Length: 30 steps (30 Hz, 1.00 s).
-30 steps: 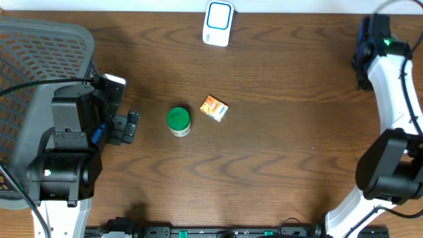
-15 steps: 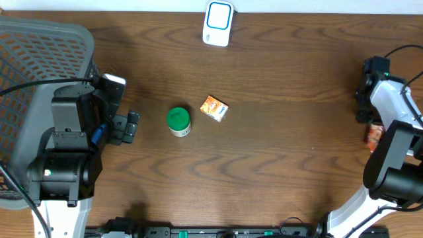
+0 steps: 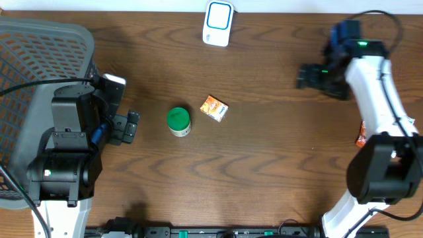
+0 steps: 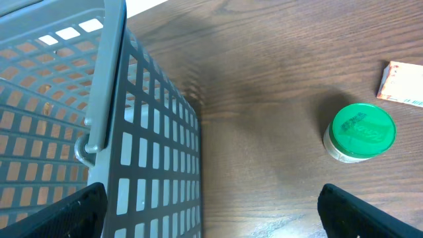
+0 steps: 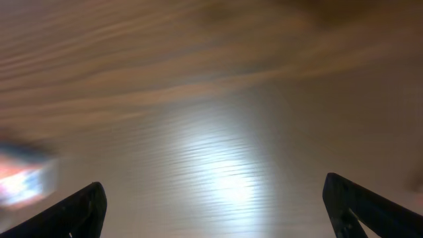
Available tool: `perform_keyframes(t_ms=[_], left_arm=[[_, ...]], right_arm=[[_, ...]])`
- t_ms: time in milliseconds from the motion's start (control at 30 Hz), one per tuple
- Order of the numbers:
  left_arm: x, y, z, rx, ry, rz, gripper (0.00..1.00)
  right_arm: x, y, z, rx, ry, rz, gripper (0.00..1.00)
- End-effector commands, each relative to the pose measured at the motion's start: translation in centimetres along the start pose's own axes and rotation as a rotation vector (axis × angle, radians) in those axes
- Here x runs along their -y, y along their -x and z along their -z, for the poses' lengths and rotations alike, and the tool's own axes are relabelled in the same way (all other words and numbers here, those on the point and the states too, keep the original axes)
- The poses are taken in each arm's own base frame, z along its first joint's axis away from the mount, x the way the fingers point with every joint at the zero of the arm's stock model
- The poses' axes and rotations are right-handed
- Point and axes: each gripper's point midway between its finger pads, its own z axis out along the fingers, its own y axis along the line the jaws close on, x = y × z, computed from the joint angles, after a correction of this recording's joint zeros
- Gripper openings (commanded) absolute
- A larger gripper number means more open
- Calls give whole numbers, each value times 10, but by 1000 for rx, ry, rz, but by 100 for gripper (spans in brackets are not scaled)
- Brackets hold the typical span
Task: Scan the item barcode
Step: 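Carry the candy bar right and drop it beside the Panadol box, then reach the right gripper down to the small orange box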
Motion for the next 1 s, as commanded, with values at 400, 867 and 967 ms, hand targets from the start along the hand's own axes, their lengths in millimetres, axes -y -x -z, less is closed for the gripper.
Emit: perform_keyframes(t_ms=[400, 867, 967], left_arm=[[-1, 0, 1, 3, -1, 13, 99], [-1, 0, 1, 3, -1, 13, 99], [-1, 0, 1, 3, -1, 13, 99]], right_arm=[[-201, -90, -19, -17, 152, -393, 99], [-216, -89, -65, 20, 55, -320, 99], [-225, -89, -74, -6, 36, -276, 99]])
